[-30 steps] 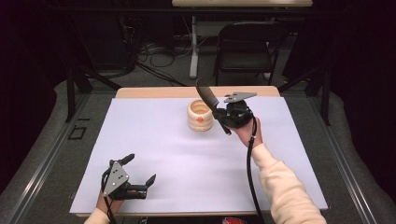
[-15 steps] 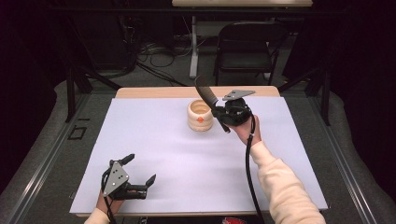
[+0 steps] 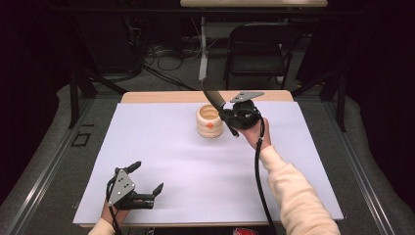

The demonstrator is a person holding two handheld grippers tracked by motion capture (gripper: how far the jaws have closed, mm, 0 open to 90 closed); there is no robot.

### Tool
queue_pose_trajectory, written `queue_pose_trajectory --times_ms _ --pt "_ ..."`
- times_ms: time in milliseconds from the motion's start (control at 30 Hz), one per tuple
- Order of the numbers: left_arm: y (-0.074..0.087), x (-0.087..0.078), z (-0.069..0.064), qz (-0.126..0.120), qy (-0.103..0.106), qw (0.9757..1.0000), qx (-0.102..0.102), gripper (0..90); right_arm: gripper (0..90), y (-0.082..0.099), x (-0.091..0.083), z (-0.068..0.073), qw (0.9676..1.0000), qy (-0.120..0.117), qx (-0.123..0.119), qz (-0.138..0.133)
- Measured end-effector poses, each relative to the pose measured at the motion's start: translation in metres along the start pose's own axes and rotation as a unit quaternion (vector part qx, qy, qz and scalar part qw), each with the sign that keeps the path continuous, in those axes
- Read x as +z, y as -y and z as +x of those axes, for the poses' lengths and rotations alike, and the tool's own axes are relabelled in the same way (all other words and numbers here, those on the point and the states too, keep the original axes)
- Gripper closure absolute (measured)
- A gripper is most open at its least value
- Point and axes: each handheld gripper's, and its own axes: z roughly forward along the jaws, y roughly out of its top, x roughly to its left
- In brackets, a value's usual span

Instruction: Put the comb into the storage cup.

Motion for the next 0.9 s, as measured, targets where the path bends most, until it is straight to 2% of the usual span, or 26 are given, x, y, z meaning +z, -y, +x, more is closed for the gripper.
queue_pose_trajectory --times_ms 533,900 --pt "0.0 0.0 0.0 -0.001 -0.002 1.0 0.0 0.1 72.1 -0.005 0.01 -0.005 1.0 0.005 0.005 0.003" --pt "0.0 0.0 0.0 0.0 -0.001 1.0 0.0 0.1 72.0 -0.011 0.014 -0.007 0.9999 0.006 0.008 -0.005"
